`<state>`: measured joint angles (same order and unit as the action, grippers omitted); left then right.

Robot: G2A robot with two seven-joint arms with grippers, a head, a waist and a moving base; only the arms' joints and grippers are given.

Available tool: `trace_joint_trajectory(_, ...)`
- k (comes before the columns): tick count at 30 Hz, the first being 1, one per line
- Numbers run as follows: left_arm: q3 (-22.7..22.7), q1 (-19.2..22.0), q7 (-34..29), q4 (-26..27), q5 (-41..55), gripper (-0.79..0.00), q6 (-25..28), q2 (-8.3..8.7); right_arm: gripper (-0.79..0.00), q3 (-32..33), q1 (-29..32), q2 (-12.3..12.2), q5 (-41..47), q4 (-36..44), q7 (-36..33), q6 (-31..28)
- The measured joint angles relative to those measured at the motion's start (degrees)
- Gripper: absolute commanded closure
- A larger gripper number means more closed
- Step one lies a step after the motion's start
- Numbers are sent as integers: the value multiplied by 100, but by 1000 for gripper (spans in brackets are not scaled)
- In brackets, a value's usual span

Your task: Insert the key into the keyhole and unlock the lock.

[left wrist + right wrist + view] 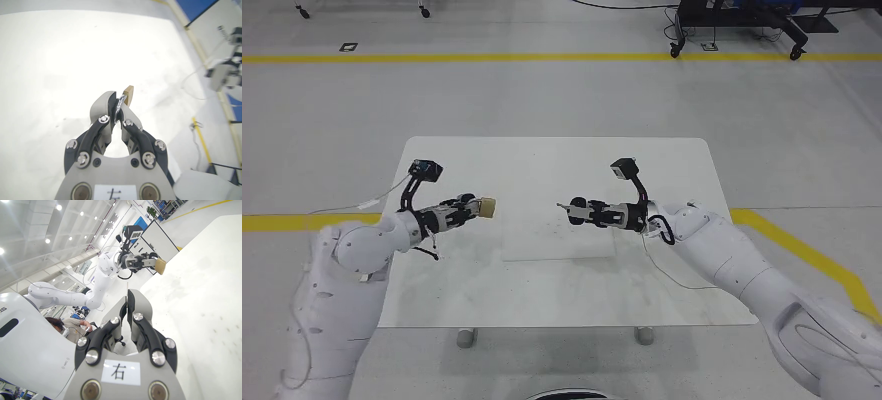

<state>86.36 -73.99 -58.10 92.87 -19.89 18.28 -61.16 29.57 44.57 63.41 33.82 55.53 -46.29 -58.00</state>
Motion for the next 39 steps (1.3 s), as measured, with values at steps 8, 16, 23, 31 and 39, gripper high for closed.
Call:
trace_joint_trajectory(8, -735, 593, -576, 134, 440, 0, 516, -24, 0, 0, 0, 0, 0, 0, 0, 0)
trace_joint_trajectory(16, -776, 535, -498, 106, 370, 0, 522, -37, 0, 104, 48, 25, 82, 143, 267, 89)
trace_joint_trajectory(23, -1154, 740, -1142, -853, 3012, 0, 641, -114, 0, 166, -52, 280, 177, 48, 800, 186)
trace_joint_trajectory(31, -1637, 1420, -1911, -1884, 4555, 0, 393, -222, 0, 11, -207, 615, 252, -163, 637, 126)
trace_joint_trajectory(39, -2028, 1810, -2084, -2336, 4854, 0, 122, -309, 0, 151, -216, 762, 502, -239, 221, 0)
